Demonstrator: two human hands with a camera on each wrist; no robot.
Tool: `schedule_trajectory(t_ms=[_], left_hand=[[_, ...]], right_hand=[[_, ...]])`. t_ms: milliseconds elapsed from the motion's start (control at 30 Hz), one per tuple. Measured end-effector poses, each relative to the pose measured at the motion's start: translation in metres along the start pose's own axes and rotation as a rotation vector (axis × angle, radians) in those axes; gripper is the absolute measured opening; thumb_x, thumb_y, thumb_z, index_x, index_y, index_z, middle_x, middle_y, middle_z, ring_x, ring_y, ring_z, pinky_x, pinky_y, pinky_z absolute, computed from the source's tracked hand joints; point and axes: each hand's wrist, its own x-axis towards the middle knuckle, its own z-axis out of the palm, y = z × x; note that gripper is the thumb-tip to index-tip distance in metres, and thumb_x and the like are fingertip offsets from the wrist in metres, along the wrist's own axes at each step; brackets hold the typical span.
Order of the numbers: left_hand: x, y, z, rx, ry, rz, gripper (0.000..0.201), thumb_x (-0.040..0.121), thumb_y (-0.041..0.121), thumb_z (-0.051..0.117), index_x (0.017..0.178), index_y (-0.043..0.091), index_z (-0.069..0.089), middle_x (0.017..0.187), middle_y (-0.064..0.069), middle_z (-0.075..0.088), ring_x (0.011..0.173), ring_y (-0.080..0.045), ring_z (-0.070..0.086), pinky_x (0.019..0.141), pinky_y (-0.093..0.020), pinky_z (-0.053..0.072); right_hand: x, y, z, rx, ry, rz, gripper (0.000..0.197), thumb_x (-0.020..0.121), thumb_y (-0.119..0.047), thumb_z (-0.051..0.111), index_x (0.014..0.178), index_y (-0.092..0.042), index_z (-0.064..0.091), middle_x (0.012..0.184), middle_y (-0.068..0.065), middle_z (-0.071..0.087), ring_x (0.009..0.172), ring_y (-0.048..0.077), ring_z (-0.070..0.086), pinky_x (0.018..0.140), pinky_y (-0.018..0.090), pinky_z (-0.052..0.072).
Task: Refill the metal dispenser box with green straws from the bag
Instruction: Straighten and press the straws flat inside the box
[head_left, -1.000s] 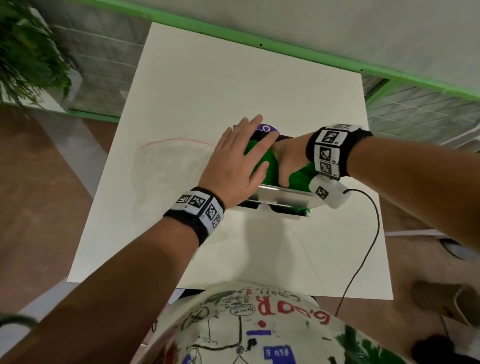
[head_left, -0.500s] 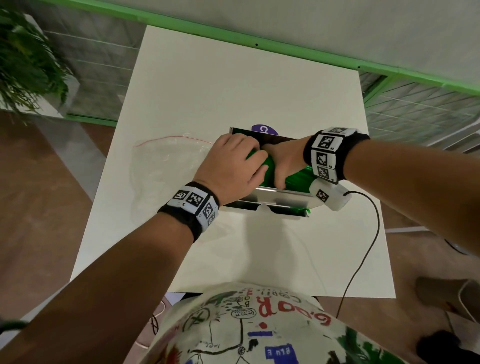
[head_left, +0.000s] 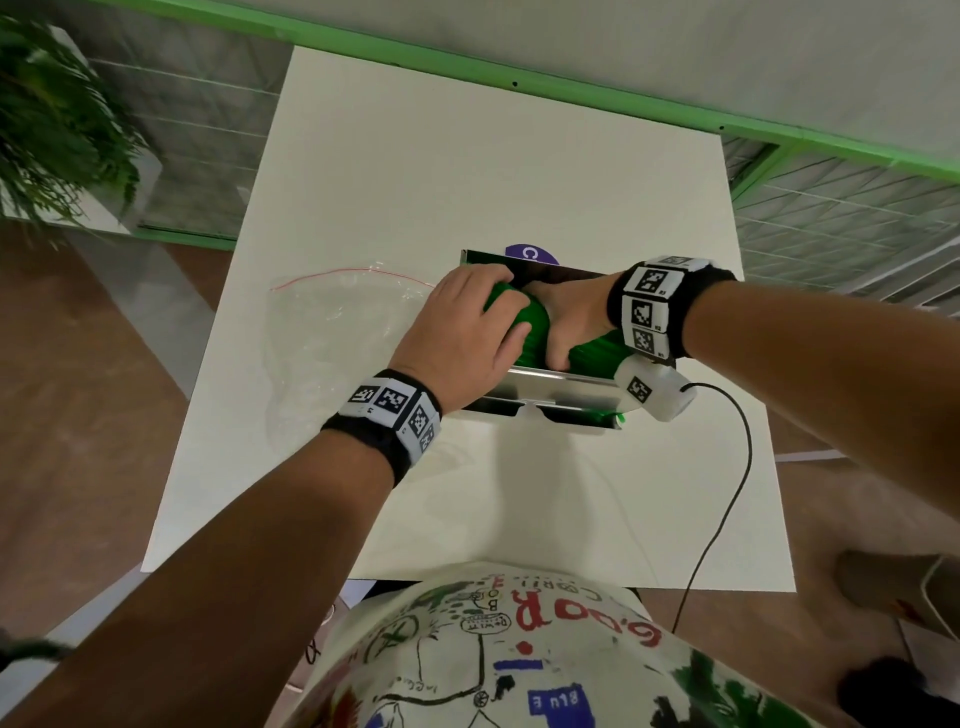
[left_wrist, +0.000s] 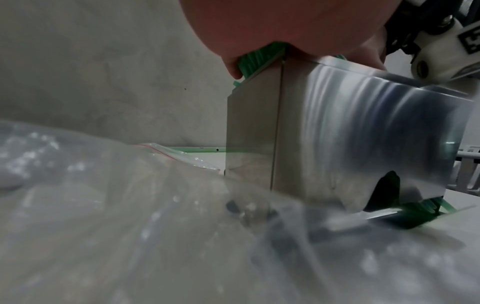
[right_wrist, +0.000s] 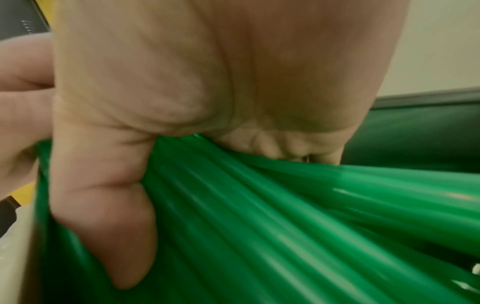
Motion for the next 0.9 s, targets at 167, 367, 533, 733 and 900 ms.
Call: schedule_trajectory(t_ms=[167, 367, 533, 733, 900], left_hand=[[-0.002, -0.001, 0.000, -0.003, -0.001, -0.015, 0.031, 0.102, 0.025, 0.054, 0.117, 0.003, 0.070, 0.126, -0.021, 0.063, 0.117, -0.039, 0.060, 0.104, -0.049, 0.048], [0.001, 0.016, 0.004, -0.187, 0.100, -0.262, 0.028, 0.100, 0.026, 0.057, 0.111, 0.007, 0.074, 0.127, -0.016, 0.064, 0.127, -0.036, 0.055, 0.113, -0.042, 0.044], [0.004, 0.018, 0.003, -0.236, 0.136, -0.313, 0.027, 0.100, 0.025, 0.057, 0.108, 0.007, 0.076, 0.117, -0.012, 0.068, 0.119, -0.029, 0.061, 0.102, -0.034, 0.049], [0.003, 0.017, 0.004, -0.213, 0.132, -0.304, 0.027, 0.100, 0.025, 0.057, 0.110, 0.008, 0.075, 0.117, -0.011, 0.067, 0.123, -0.030, 0.060, 0.104, -0.035, 0.049], [0.001, 0.016, 0.008, -0.156, 0.127, -0.261, 0.026, 0.101, 0.026, 0.057, 0.112, 0.008, 0.074, 0.117, -0.012, 0.067, 0.123, -0.035, 0.060, 0.108, -0.040, 0.049]], right_hand=[[0.003, 0.000, 0.002, 0.078, -0.033, 0.016, 0.096, 0.050, -0.017, 0.084, 0.134, -0.025, 0.038, 0.110, 0.007, 0.065, 0.094, 0.029, 0.069, 0.079, 0.046, 0.062], [0.003, 0.004, 0.005, 0.035, 0.018, 0.002, 0.102, 0.057, -0.020, 0.085, 0.143, -0.026, 0.031, 0.109, 0.002, 0.063, 0.091, 0.024, 0.066, 0.080, 0.041, 0.060], [0.006, 0.001, 0.000, 0.019, -0.041, 0.010, 0.100, 0.050, -0.019, 0.085, 0.138, -0.023, 0.039, 0.105, 0.006, 0.067, 0.088, 0.027, 0.071, 0.074, 0.046, 0.063], [0.003, 0.002, 0.000, 0.033, -0.041, 0.015, 0.088, 0.054, -0.016, 0.084, 0.131, -0.023, 0.041, 0.101, 0.007, 0.067, 0.085, 0.026, 0.070, 0.070, 0.039, 0.062], [0.003, 0.006, 0.003, -0.023, 0.022, -0.042, 0.094, 0.046, -0.030, 0.083, 0.128, -0.030, 0.038, 0.101, 0.000, 0.065, 0.086, 0.023, 0.068, 0.076, 0.044, 0.061]])
